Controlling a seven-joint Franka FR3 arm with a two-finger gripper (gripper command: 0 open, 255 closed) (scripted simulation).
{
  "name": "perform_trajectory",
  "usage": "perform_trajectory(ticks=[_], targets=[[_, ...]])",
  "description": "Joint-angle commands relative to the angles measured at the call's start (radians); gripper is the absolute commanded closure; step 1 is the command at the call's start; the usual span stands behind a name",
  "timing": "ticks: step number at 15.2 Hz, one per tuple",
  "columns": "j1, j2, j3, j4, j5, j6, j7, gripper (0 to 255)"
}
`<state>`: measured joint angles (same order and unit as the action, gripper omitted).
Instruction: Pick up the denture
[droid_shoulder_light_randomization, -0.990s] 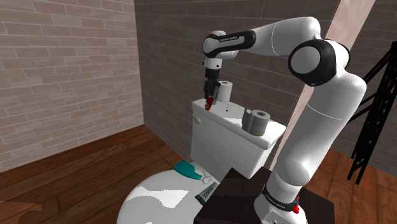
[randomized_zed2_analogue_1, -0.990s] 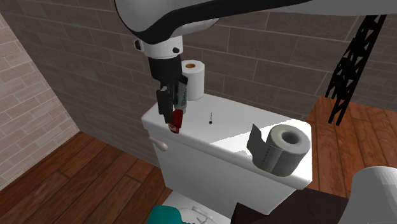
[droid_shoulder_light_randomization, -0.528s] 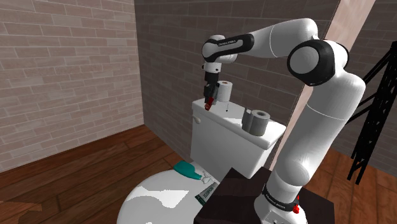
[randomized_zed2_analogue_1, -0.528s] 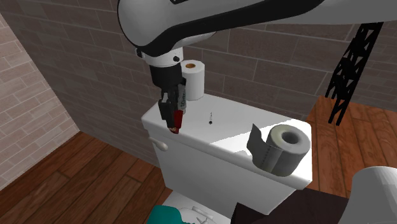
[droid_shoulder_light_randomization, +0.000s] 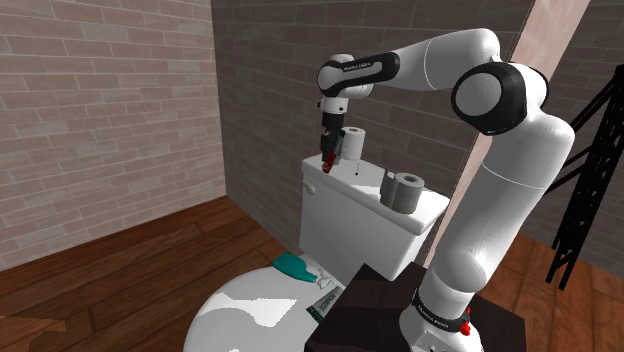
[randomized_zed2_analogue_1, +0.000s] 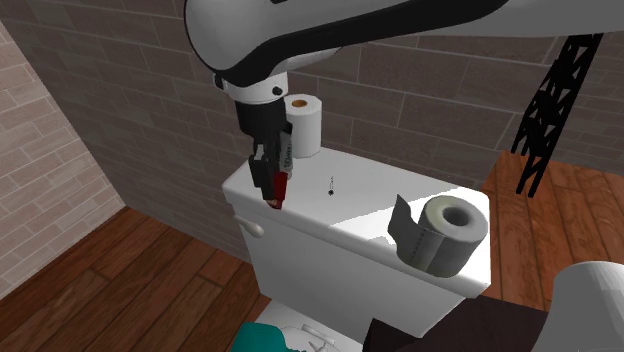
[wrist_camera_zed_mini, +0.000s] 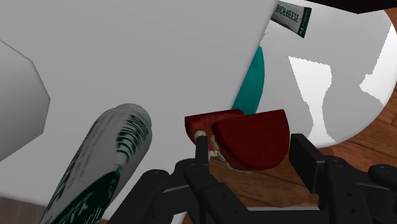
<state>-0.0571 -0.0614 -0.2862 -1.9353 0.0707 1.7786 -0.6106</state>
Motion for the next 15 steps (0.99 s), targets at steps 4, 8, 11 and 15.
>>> perform_trajectory(ticks=[4, 8, 11, 15], targets=[[0.000, -0.006, 0.001, 0.053, -0.003, -0.059, 0.006, 255], [0.000, -0.007, 0.001, 0.107, -0.003, -0.113, 0.010, 255], [0.000, -0.005, 0.000, 0.149, -0.003, -0.153, 0.012, 255], [0.000, 0.000, 0.000, 0.196, -0.002, -0.196, 0.014, 255]])
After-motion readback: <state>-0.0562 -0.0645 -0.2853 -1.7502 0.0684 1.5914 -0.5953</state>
